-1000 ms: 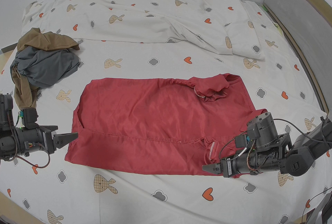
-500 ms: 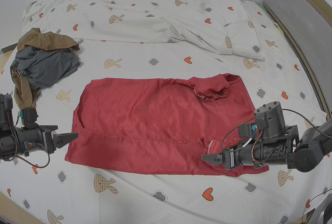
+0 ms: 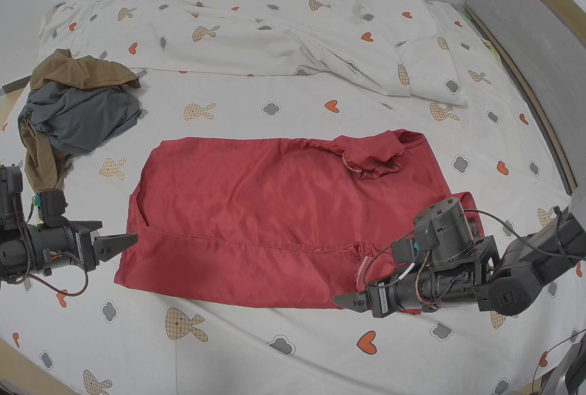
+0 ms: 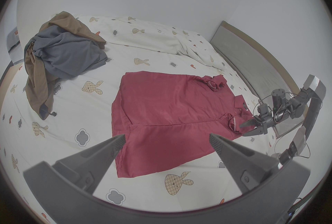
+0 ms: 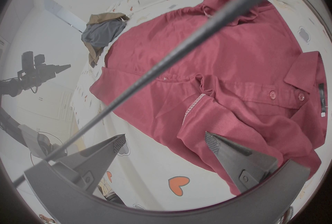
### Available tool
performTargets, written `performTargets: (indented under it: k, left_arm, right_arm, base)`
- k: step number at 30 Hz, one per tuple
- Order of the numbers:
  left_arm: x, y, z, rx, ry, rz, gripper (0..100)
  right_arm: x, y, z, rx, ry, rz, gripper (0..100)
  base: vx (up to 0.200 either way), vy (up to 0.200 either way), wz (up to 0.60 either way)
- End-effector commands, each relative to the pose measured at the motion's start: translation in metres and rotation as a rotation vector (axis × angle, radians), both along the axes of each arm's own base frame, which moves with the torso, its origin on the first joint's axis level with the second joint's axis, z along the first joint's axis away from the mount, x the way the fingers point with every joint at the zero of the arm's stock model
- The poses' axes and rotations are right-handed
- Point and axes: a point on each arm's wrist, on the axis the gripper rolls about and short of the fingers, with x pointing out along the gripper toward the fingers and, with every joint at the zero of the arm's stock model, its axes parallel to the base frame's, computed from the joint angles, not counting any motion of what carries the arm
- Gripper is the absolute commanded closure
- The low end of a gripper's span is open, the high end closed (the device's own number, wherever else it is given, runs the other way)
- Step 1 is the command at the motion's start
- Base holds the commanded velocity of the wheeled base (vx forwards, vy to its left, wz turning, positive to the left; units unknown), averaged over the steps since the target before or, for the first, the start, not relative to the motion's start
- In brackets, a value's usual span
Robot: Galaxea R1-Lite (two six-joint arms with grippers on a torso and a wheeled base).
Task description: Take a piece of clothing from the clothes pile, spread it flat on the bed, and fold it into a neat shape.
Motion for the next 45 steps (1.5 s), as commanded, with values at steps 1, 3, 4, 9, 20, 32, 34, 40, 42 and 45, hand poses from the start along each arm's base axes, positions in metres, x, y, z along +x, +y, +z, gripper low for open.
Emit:
performTargets:
  k: [1,3,4,9,20,32,34,40,42,45]
  left_arm:
    - [0.000,0.000,-0.001,0.000,0.005,0.000,0]
    - [0.001,0.000,-0.001,0.000,0.003,0.000,0]
    - [0.001,0.000,-0.001,0.000,0.003,0.000,0]
    - [0.000,0.000,0.000,0.000,0.000,0.000,0]
    - [-0.001,0.000,0.001,0.000,-0.005,-0.003,0]
    - [-0.001,0.000,0.001,0.000,-0.005,-0.003,0]
    - [-0.001,0.000,0.000,0.000,-0.002,-0.003,0]
    - [0.000,0.000,0.000,0.000,-0.002,-0.003,0]
    - [0.001,0.000,-0.001,0.000,0.005,-0.001,0]
    - [0.002,0.000,-0.001,-0.002,0.007,-0.001,0]
  right_arm:
    - [0.006,0.005,-0.018,-0.031,0.042,0.000,0]
    - [0.008,0.005,-0.016,-0.026,0.035,-0.004,0]
    - [0.009,0.005,-0.013,-0.019,0.028,-0.007,0]
    - [0.001,-0.002,0.012,0.023,-0.030,-0.012,0]
    - [-0.045,-0.056,0.043,0.146,-0.040,-0.006,0]
    - [-0.018,-0.068,0.006,0.081,0.087,-0.092,0]
    - [-0.009,-0.068,0.006,0.086,0.081,-0.108,0]
    - [0.011,-0.065,0.013,0.099,0.040,-0.139,0]
    - [0.021,-0.065,0.030,0.132,-0.018,-0.151,0]
    - [0.023,-0.072,0.075,0.202,-0.152,-0.168,0]
  base:
    - [0.000,0.000,0.00]
    - [0.000,0.000,0.00]
    - [0.000,0.000,0.00]
    - [0.000,0.000,0.00]
    - [0.000,0.000,0.00]
    - [0.000,0.000,0.00]
    - [0.000,0.000,0.00]
    - [0.000,0.000,0.00]
    - [0.000,0.000,0.00]
    - [0.000,0.000,0.00]
